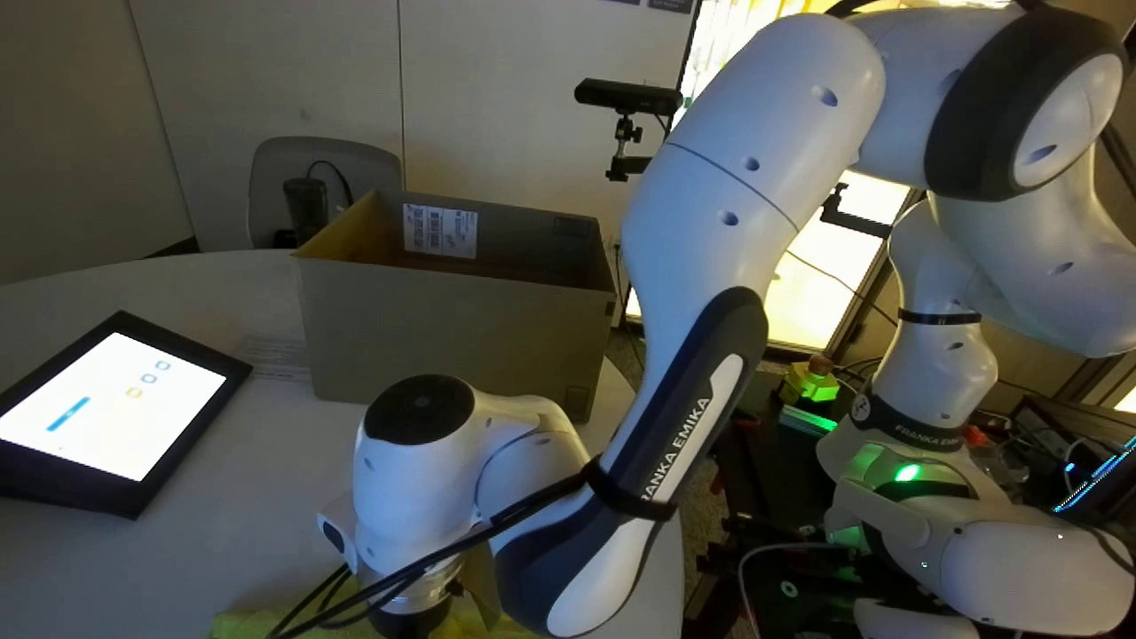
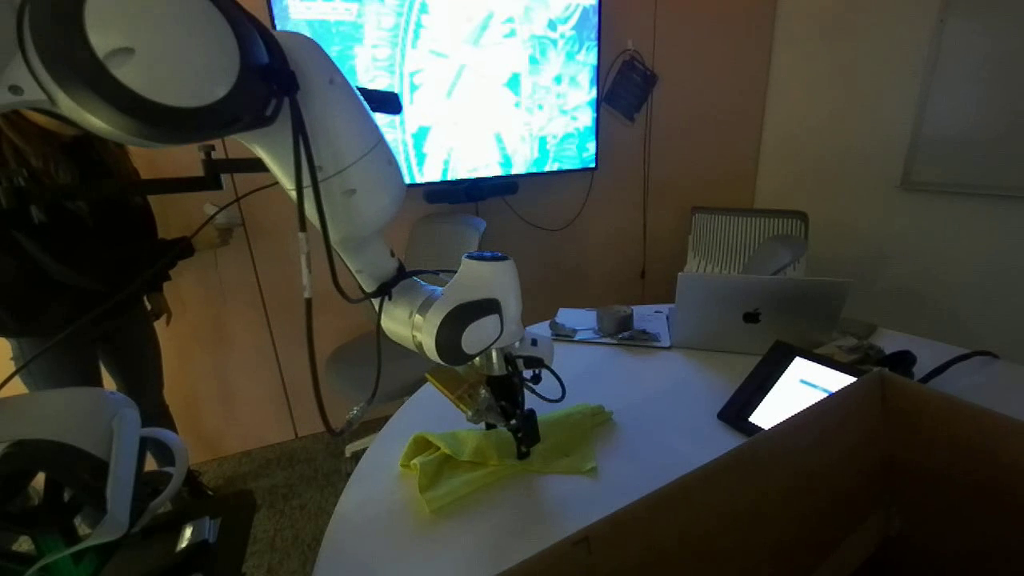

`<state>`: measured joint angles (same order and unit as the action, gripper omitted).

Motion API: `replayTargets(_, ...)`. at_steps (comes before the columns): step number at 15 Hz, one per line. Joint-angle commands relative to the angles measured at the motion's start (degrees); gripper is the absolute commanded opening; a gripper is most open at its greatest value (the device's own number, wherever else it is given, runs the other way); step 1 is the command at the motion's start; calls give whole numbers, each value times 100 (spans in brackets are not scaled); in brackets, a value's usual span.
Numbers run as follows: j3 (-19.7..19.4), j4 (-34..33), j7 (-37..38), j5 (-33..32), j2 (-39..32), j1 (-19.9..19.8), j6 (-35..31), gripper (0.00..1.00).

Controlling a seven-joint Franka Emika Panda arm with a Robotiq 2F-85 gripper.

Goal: Put the marker on the towel, fold the towel, and then put the folded towel in the box

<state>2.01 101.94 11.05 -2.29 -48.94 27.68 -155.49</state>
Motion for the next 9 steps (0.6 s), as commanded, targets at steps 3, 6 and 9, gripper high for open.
replayTargets(3, 26, -351, 86, -120, -235, -81, 363, 80)
replayTargets(6, 50, -356, 51, -122, -194, -133, 472, 61)
replayTargets(9, 48, -326, 40, -138, -88, -165, 521, 36)
